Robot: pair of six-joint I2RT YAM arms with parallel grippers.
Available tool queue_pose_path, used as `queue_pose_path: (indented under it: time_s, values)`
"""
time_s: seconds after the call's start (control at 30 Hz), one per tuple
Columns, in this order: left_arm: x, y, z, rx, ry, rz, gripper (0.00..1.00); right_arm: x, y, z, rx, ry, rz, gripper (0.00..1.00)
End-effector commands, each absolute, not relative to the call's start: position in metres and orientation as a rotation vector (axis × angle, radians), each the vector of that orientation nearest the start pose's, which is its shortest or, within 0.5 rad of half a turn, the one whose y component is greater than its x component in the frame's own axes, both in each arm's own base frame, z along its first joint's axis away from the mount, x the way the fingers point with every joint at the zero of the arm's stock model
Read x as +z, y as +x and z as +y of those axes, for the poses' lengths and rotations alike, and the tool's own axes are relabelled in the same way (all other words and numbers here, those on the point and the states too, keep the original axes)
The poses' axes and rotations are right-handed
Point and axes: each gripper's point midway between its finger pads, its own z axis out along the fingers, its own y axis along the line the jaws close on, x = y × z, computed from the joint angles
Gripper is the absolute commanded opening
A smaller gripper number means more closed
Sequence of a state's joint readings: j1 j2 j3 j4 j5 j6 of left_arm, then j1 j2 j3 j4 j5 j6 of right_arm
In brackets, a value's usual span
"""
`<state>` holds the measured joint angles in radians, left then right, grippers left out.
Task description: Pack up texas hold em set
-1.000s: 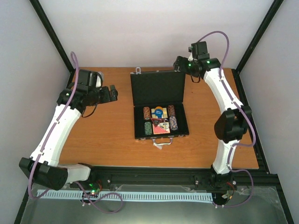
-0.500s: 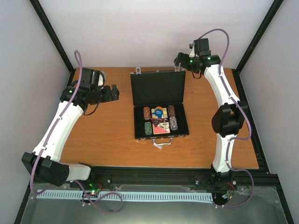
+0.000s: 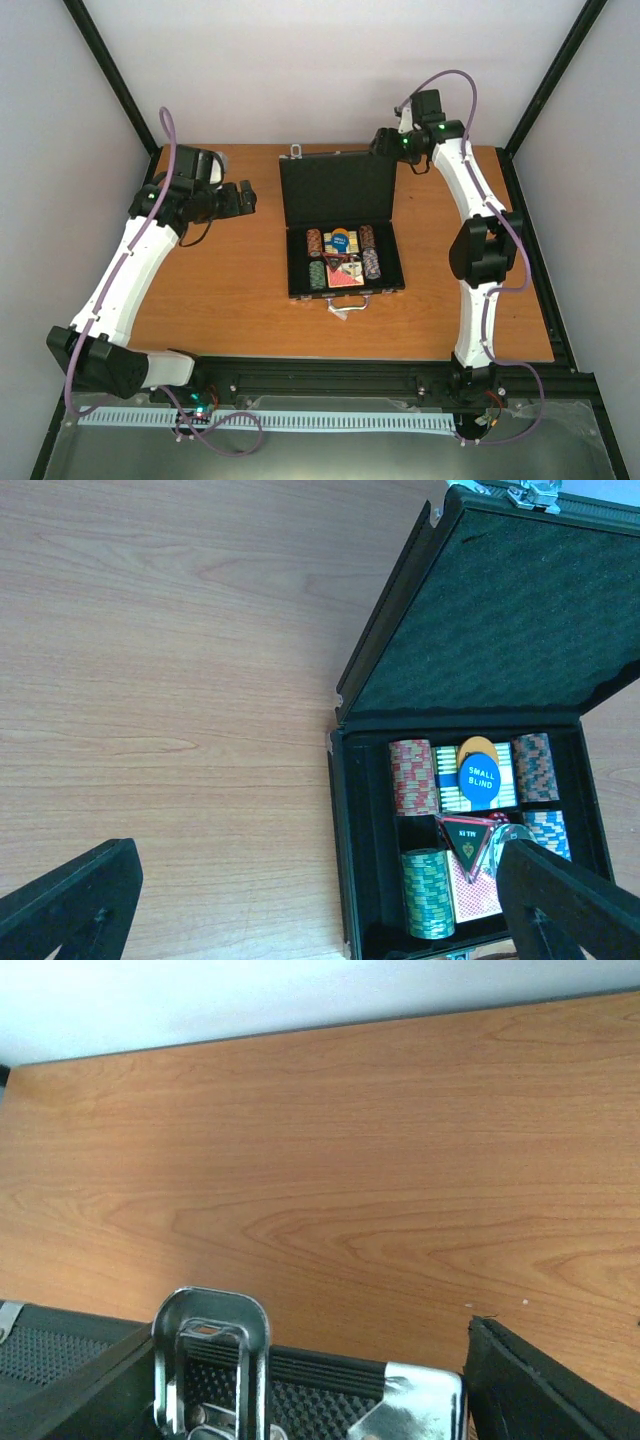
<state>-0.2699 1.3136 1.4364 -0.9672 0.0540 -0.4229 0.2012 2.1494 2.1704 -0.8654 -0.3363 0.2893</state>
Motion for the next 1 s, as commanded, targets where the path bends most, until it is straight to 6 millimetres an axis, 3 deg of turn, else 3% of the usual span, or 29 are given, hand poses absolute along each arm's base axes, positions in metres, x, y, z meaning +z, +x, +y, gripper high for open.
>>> queue_pose_path:
  time_s: [0.0, 0.3, 0.57, 0.77, 0.97]
  values:
    - [0.301, 0.334, -0.101, -0.392, -0.141, 2.373, 1.00, 0.201, 0.530, 0.167, 0.642, -0.065, 2.532, 0.74]
    - [0.309, 0.322, -0.099, -0.413, -0.150, 2.342, 1.00, 0.231, 0.486, 0.156, 0.618, -0.085, 2.507, 0.74]
    - [0.312, 0.309, -0.094, -0.419, -0.168, 2.321, 1.00, 0.244, 0.405, 0.144, 0.651, -0.070, 2.504, 0.75]
    - [0.317, 0.303, -0.093, -0.433, -0.175, 2.308, 1.00, 0.268, 0.343, 0.138, 0.695, -0.111, 2.446, 0.81]
    - [0.312, 0.301, -0.093, -0.437, -0.180, 2.321, 1.00, 0.254, 0.303, 0.144, 0.806, -0.132, 2.474, 0.89]
